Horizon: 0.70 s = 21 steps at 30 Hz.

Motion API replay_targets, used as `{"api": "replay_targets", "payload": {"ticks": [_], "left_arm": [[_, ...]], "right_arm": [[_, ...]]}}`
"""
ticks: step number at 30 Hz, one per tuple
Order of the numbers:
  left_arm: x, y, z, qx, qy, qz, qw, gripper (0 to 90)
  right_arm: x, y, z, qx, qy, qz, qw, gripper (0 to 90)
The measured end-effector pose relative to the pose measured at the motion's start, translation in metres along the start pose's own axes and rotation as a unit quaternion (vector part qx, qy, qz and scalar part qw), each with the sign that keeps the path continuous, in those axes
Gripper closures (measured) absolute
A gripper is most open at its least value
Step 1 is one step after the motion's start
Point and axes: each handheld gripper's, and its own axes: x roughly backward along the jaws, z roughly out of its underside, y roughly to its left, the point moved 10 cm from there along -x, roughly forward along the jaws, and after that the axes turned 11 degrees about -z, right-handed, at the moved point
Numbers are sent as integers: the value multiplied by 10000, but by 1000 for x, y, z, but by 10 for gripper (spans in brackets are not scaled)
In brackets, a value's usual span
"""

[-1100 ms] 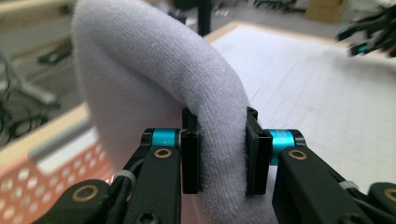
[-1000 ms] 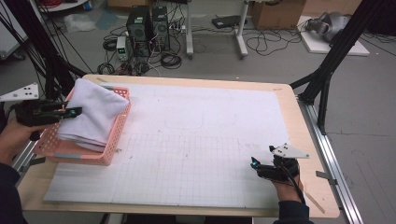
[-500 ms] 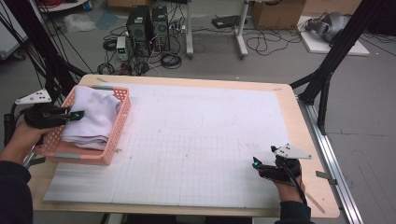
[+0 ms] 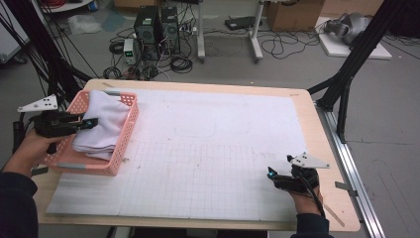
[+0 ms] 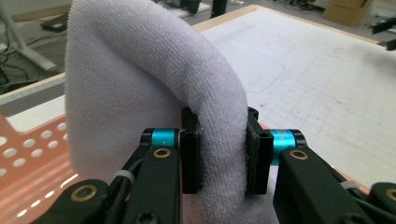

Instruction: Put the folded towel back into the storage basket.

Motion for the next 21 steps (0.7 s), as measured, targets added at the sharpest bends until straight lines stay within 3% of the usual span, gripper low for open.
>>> {"api": "replay_targets", "payload": {"ticks": [1,3,4,5,6,7,8,9,10,11,12,13,14,17,18,19,20,21], "left_arm": [[0,0,0,0,0,0,10000,719],[-6,13,14,172,502,-372,9979,704],[-7,18,19,249,676,-562,9958,693],[-8,25,24,332,874,-834,9921,677],[-8,34,29,441,1077,-1217,9857,622],[-8,34,29,441,1077,-1217,9857,536],[-5,48,35,582,1360,-1834,9718,463],[-5,48,35,582,1360,-1834,9718,409],[4,64,37,474,1519,-2590,9527,365],[9,69,36,479,1490,-2835,9461,356],[9,69,36,479,1490,-2835,9461,357],[16,74,33,476,1412,-3112,9386,357],[22,76,28,471,1261,-3259,9358,362],[22,68,22,426,1147,-3181,9401,445],[22,68,22,426,1147,-3181,9401,488],[18,63,20,409,1140,-3105,9428,540],[12,57,21,406,1169,-2963,9470,540],[1,48,26,253,1404,-2855,9477,606]], "right_arm": [[-1,1,0,-18,-5,-5,10000,170],[-1,2,-1,-23,-4,-22,10000,170],[0,2,-1,-11,-10,-19,10000,170],[0,1,-1,-3,-14,-13,10000,170],[0,1,-1,-14,-17,-12,10000,170],[1,0,-1,-18,-16,-16,10000,170],[1,0,0,-25,-25,-10,10000,170],[1,0,0,-28,-22,-8,10000,170],[1,0,0,-28,-21,-2,10000,170],[2,0,-1,-36,-30,-7,10000,170],[2,0,-1,-42,-26,-4,10000,170],[2,0,-1,-42,-26,-4,10000,170],[2,0,-1,-37,-26,-10,10000,170],[1,0,-1,-11,-26,-11,10000,170],[1,1,-1,-5,-25,-19,10000,170],[0,2,-2,-13,-14,-27,10000,170],[0,2,-2,-13,-14,-27,10000,170],[-1,3,-2,-5,1,-40,10000,170]]}}
